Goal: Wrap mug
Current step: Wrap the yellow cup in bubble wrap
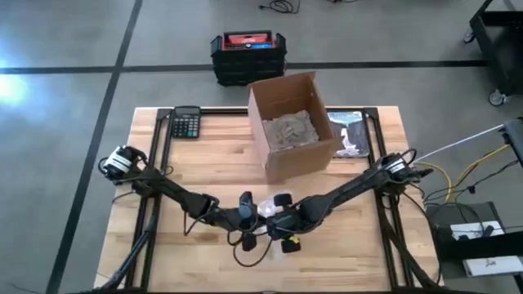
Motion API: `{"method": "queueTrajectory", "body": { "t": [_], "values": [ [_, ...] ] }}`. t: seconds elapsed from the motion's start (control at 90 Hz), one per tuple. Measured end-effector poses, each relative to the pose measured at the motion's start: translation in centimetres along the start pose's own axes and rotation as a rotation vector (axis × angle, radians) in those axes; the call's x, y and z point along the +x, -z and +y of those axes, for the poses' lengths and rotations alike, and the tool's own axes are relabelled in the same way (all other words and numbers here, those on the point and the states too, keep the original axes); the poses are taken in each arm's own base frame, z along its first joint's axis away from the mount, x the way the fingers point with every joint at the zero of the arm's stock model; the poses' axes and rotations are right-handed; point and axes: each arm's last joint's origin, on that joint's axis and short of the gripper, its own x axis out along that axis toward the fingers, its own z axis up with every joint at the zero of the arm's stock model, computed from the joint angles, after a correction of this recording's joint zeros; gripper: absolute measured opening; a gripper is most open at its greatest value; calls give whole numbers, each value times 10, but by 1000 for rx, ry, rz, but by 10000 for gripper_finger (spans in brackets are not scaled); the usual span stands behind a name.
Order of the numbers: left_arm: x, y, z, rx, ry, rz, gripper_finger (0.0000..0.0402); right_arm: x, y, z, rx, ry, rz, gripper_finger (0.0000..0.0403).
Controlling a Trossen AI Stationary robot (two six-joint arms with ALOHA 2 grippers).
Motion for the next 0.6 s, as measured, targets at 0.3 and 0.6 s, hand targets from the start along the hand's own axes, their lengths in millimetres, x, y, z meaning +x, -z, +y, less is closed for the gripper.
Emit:
{"method": "queueTrajectory", "body": {
  "t": [0.3, 0.6],
  "values": [
    [-19, -15, -13, -17, 197, 9, 0, -10, -3, -3, 10, -5, -14, 2],
    [-18, -13, -10, 13, 135, 15, 0, -36, -13, -5, -31, 3, 11, 2]
  ]
}}
